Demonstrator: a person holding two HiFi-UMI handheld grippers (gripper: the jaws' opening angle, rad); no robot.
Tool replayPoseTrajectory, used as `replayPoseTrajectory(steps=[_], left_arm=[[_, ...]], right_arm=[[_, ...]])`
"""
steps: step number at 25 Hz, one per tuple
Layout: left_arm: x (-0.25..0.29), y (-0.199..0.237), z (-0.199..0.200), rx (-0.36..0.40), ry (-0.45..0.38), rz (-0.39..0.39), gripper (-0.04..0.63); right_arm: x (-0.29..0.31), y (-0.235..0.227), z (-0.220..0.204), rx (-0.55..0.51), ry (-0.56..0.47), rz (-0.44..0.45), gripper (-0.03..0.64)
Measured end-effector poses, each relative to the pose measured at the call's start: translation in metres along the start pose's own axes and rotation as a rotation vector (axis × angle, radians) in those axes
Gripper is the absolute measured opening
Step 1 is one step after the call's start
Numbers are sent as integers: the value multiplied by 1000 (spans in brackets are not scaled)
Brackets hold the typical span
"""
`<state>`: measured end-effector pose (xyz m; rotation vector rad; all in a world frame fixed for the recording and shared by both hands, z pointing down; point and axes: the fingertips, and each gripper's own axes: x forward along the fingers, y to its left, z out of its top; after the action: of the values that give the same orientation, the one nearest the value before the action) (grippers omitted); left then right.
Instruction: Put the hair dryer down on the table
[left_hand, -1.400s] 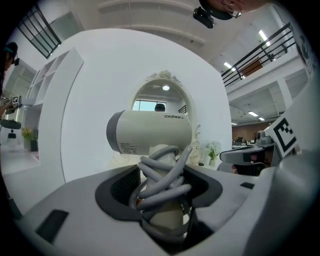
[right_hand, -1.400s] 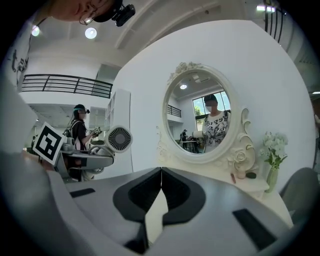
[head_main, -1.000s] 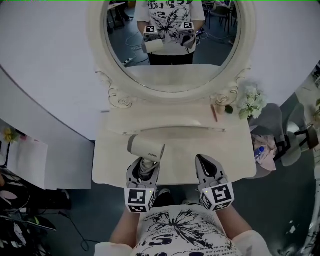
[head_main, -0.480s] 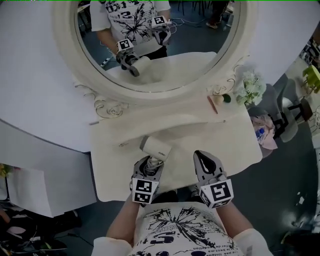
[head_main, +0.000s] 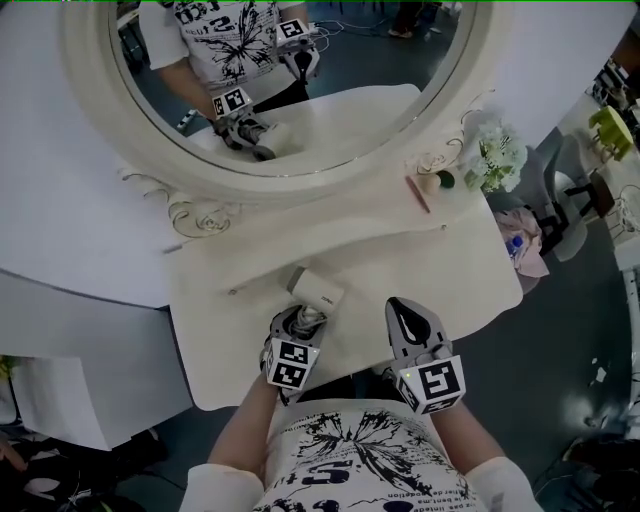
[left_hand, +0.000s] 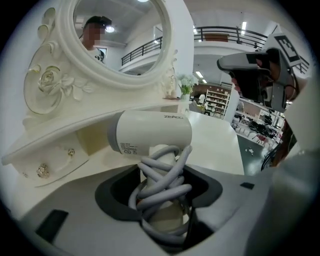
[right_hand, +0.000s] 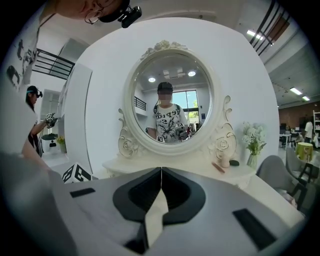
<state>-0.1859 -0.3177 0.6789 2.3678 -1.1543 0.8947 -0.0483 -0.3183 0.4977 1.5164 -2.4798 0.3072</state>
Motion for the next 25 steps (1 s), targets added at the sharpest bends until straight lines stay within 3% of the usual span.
replayPoseTrajectory(steps=[6,19,22,25], left_arm=[[12,3,-10,1,61,-6,252],[17,1,-13,-3,93,-31,252],[12,4,-8,6,67,2,267],[-4,3,8,65,-26,54,267]], right_arm=[[0,0,-3,6,9,-11,18],[2,4,-4,20,9,5,18],[1,7,-1,14,5,20,18],[-1,10,1,7,3,33,18]])
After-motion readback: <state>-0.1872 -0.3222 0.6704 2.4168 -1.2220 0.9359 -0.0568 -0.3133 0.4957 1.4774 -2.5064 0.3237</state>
